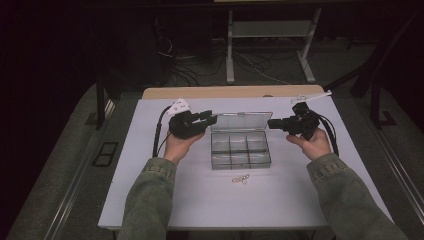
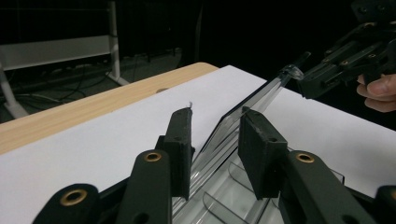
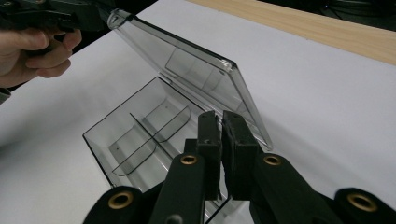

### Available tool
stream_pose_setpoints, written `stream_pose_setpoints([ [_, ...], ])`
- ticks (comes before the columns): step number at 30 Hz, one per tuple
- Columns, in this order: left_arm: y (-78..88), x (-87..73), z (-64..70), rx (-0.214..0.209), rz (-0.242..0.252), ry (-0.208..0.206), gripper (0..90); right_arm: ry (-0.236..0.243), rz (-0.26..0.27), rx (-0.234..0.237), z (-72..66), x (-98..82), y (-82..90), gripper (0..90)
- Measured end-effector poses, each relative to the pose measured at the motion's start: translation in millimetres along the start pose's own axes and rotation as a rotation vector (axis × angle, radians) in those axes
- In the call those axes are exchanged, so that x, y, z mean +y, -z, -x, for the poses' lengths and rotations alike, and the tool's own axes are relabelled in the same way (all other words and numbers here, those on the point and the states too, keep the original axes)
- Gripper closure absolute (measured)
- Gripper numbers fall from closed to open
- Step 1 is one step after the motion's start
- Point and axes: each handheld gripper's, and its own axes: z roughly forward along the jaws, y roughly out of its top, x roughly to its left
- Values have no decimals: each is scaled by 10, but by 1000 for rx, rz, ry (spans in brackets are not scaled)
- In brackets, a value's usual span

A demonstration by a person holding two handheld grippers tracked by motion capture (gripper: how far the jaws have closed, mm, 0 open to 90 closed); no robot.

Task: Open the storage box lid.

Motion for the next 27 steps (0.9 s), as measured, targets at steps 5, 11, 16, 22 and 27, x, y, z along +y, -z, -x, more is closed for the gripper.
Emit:
stream_pose_setpoints([
  [5,-36,14,-5,-6,-1,0,662,-12,6,-11,52,-8,37,825],
  [11,-44,28,-34,-6,-2,-6,677,-23,28,-33,113,1,71,766],
  [16,-54,32,-58,-10,3,1,682,-22,45,-40,140,56,49,645],
  [22,-73,48,-86,-7,2,8,685,3,47,-15,102,176,-47,547],
  [27,-89,55,-110,-8,6,22,687,29,51,-9,92,238,-139,607],
])
